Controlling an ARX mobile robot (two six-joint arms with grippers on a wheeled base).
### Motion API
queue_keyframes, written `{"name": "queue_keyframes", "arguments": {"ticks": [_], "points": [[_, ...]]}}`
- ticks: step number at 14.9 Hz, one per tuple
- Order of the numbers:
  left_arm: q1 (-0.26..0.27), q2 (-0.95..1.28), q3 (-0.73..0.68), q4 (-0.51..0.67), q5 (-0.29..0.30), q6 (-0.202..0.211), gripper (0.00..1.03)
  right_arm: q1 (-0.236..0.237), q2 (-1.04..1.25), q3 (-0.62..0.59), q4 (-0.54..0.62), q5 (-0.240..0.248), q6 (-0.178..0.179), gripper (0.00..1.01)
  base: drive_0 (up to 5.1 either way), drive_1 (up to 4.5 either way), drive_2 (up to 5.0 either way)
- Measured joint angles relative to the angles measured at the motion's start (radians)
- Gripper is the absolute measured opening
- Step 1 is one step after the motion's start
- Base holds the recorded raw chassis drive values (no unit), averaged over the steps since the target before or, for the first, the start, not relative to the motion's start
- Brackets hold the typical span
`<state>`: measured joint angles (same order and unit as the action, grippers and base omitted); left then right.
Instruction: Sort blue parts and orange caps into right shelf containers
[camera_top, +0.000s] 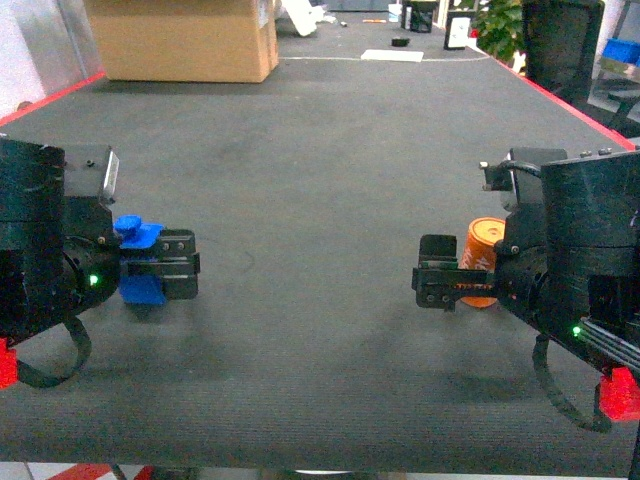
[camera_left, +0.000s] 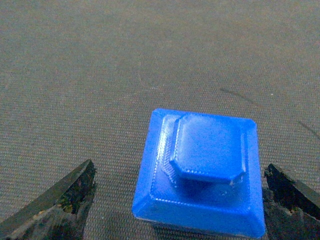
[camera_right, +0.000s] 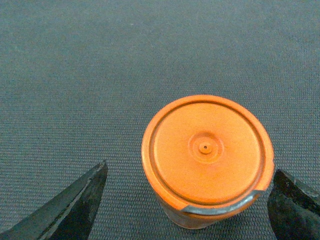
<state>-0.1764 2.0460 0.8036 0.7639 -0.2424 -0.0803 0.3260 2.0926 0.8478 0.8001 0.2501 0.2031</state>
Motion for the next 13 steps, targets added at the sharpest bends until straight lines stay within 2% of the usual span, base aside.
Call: {"name": "queue_keyframes", "arguments": {"ticks": [2,3,4,5,7,8,10,11,12,13], "points": [[-0.002,0.013,0.0,0.008,0.0,-0.002,0.98,0.0,0.007,0.0,0.003,0.003,0.014,0.98,0.0,0.0,0.0],[-0.004,0.014,0.0,0.013,-0.001,-0.006,0.98,0.0,0.015,0.0,0.019,0.031,0.014,0.98,0.0,0.0,0.0],[-0.005,0.016,0.0,0.016,-0.009,-0.005,0.98,0.0,0.016,0.0,0.013,0.059,0.006,0.88,0.0,0.0,0.0],[-0.004,0.022,0.0,0.016,-0.017,-0.006,0.97,0.0,0.018,0.0,0.011,0.066,-0.004,0.75,0.0,0.0,0.0],[-0.004,0.027,0.0,0.028,-0.024,-0.016,0.75,0.0,0.02,0.0,0.02,0.064,-0.01,0.51,0.0,0.0,0.0],[-0.004,0.027,0.0,0.038,-0.028,-0.018,0.64,0.0,0.02,0.0,0.025,0.059,-0.01,0.43,0.0,0.0,0.0],[0.001,0.024,-0.006,0.1,-0.076,-0.014,0.47,0.0,0.017,-0.013,0.06,0.06,-0.013,0.41,0.0,0.0,0.0],[0.002,0.011,-0.018,0.141,-0.106,-0.008,0.44,0.001,0.003,-0.035,0.095,0.072,-0.015,0.41,0.0,0.0,0.0],[-0.004,-0.017,-0.044,0.182,-0.121,-0.003,0.44,0.003,-0.035,-0.075,0.156,0.109,-0.021,0.41,0.0,0.0,0.0],[-0.015,-0.089,-0.101,0.25,-0.148,-0.002,0.44,0.01,-0.113,-0.128,0.236,0.162,-0.042,0.41,0.0,0.0,0.0]]}}
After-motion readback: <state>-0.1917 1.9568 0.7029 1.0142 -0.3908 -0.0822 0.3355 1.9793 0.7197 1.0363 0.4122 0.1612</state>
